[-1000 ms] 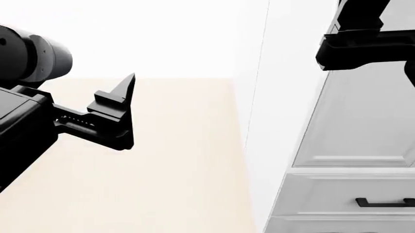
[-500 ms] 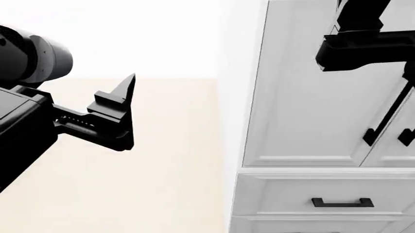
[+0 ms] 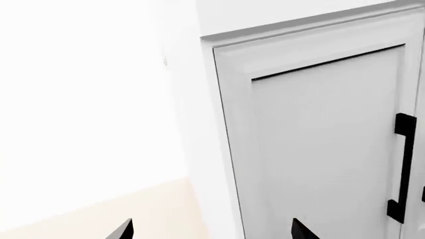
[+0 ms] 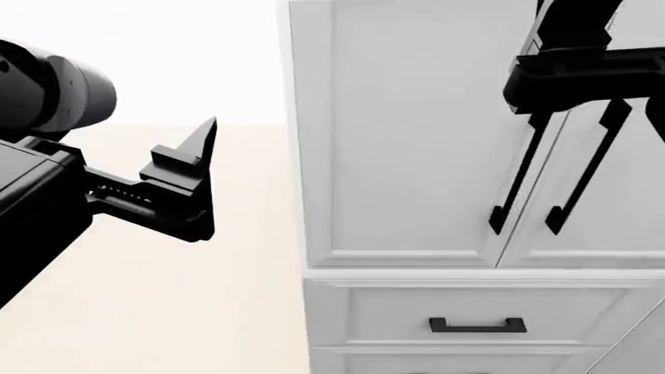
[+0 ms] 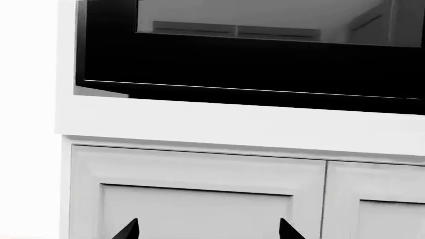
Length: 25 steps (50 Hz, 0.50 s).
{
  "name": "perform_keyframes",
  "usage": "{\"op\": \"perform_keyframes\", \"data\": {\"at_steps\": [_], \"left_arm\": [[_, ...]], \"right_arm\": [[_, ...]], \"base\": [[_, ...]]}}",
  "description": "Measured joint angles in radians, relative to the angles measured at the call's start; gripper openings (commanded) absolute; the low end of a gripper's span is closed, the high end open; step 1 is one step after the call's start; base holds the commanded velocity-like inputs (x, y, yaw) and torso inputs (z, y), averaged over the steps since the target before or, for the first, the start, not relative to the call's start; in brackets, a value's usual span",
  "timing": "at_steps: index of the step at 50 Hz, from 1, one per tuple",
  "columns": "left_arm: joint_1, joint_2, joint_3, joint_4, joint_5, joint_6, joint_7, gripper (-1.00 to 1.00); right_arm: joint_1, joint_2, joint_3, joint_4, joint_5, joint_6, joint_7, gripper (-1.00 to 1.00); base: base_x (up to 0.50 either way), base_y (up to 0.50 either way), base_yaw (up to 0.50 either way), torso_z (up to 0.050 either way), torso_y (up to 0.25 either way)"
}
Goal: Move the drinks to the dining counter.
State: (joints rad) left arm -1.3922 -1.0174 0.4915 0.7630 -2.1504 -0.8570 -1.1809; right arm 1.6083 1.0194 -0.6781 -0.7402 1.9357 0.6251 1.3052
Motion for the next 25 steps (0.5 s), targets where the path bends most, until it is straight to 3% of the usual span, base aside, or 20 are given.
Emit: {"op": "perform_keyframes", "data": {"at_steps": [25], "left_arm": [[0.027,0.003,0.006,-0.001,0.025,0.006,0.013,1.00]], "right_arm": [[-0.024,-0.013,-0.004,0.003,-0.027,-0.010,-0.014,1.00]], "base": [[0.00,-0.50,0.00,0.000,0.000]]}}
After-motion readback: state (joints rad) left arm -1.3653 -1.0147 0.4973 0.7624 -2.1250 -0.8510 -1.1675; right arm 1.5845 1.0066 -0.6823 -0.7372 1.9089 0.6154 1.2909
